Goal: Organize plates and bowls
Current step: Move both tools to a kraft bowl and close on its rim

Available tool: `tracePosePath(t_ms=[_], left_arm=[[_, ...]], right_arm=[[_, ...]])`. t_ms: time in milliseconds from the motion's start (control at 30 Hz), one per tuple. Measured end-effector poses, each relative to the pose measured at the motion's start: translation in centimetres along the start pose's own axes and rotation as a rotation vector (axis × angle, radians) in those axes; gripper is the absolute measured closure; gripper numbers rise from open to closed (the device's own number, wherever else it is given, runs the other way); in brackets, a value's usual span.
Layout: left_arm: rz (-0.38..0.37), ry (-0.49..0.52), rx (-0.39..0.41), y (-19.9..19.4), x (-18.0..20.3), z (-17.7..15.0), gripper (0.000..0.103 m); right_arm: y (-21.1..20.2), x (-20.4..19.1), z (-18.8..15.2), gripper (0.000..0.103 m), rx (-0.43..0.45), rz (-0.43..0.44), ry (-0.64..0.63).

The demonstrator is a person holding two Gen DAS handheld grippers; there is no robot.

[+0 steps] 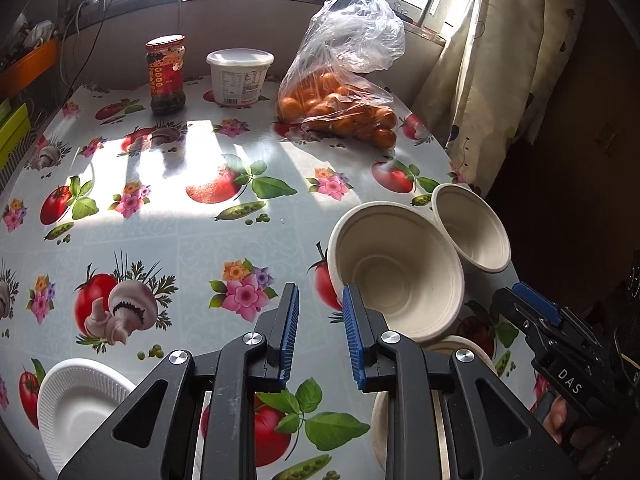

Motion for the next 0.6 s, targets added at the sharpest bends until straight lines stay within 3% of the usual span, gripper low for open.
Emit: tracePosePath(t_ms=[300,600], left_arm=[[-0.038,-0.047,-0.066,3.1,0.0,0.3,0.079],[-0.053,-0.046,-0.082,4.0,0.1,0.3,0.079]], right_arm=[[1.5,0.4,0.1,0.06,-0.023,0.016,0.004],[2.7,-0.1,0.3,0.06,-0.036,0.051,-0.002]])
Point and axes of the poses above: each gripper's, at about its wrist camera, not at the fingertips, and y roughly the way its jaws point, x to its right, z to its top, the point moved 6 cm from there along y, roughly the way its jaws point
